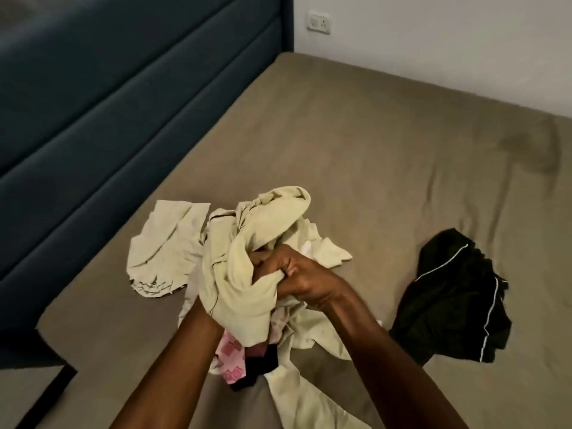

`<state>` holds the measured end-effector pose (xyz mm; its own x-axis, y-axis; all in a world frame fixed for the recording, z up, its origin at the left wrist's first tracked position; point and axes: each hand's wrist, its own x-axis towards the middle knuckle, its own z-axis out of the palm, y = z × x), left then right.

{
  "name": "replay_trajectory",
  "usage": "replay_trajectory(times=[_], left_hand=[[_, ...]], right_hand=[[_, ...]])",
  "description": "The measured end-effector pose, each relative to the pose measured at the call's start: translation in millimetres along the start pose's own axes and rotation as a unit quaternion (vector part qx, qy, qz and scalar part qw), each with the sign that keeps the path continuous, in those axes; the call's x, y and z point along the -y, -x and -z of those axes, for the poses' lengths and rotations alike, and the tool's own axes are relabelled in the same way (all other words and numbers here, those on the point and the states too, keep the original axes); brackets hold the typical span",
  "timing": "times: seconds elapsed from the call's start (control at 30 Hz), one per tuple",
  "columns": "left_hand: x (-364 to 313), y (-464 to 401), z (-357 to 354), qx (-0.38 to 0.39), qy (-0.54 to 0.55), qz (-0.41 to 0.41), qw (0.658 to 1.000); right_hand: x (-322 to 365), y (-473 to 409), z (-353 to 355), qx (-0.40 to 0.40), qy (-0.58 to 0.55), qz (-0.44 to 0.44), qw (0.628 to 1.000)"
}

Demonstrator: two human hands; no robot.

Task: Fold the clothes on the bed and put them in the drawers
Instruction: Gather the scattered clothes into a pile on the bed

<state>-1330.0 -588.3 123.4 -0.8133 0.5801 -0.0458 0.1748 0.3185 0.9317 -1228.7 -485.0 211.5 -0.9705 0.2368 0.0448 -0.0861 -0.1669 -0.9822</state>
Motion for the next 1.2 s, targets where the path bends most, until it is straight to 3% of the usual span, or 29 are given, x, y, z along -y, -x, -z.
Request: replay_trajectory(times=[0.07,0.1,0.2,0.23,0.33,0.4,0.47,0.6,0.73,0.8,0.9,0.97,1.1,1.2], left_hand=[[-15.7,-16.2,42.0,-0.089,0.036,0.059,0.994],[8.9,-32.9,60.9,-0.133,0.068,0.069,0.986],[62.3,-74.7,86.4,-0.141,0.066,0.219,0.963],[82.8,-86.6,90.8,-0.121,0.021,0.241,0.963],[152.7,-105.1,120.0,0.028,0.023,0.418,0.908],[194.3,-86.1,154.8,0.031,-0.001,0.489,0.872],[221.8,-52.8,168.6,0.049,0.006,0.505,0.862],[251.3,-9.6,158.4,0.043,0.036,0.531,0.846],[252.3,12.6,129.9,0.147,-0.005,0.543,0.827],[243.2,27.7,110.9,0.210,-0.055,0.531,0.819],[242.3,55.0,85.4,0.271,-0.128,0.490,0.819],[251.6,77.0,65.7,0.300,-0.138,0.474,0.816],[271.9,106.0,38.3,0.280,-0.043,0.506,0.815],[251.3,125.3,14.1,0.289,0.039,0.532,0.795]], right_hand=[[6.7,-14.2,-20.8,0.029,0.029,-0.004,0.999],[7.4,-18.2,-28.3,0.035,0.045,-0.013,0.998],[-36.2,-20.1,-38.6,0.030,0.142,-0.052,0.988],[-59.5,-15.1,-40.0,0.018,0.198,-0.076,0.977],[-151.1,20.4,-42.4,-0.001,0.325,-0.194,0.926],[-204.3,53.0,-51.2,0.032,0.313,-0.295,0.902],[-240.4,83.7,-62.0,0.058,0.295,-0.374,0.877],[-280.7,116.1,-77.2,-0.012,0.252,-0.438,0.863],[-298.4,128.8,-67.6,-0.065,0.257,-0.483,0.835],[-305.3,141.1,-63.5,-0.119,0.300,-0.484,0.814],[-311.1,158.9,-64.7,-0.231,0.393,-0.494,0.740],[-319.8,177.3,-62.5,-0.269,0.434,-0.477,0.716],[-339.0,193.4,-48.7,-0.285,0.418,-0.433,0.746],[-337.1,195.8,-23.4,-0.346,0.439,-0.415,0.718]])
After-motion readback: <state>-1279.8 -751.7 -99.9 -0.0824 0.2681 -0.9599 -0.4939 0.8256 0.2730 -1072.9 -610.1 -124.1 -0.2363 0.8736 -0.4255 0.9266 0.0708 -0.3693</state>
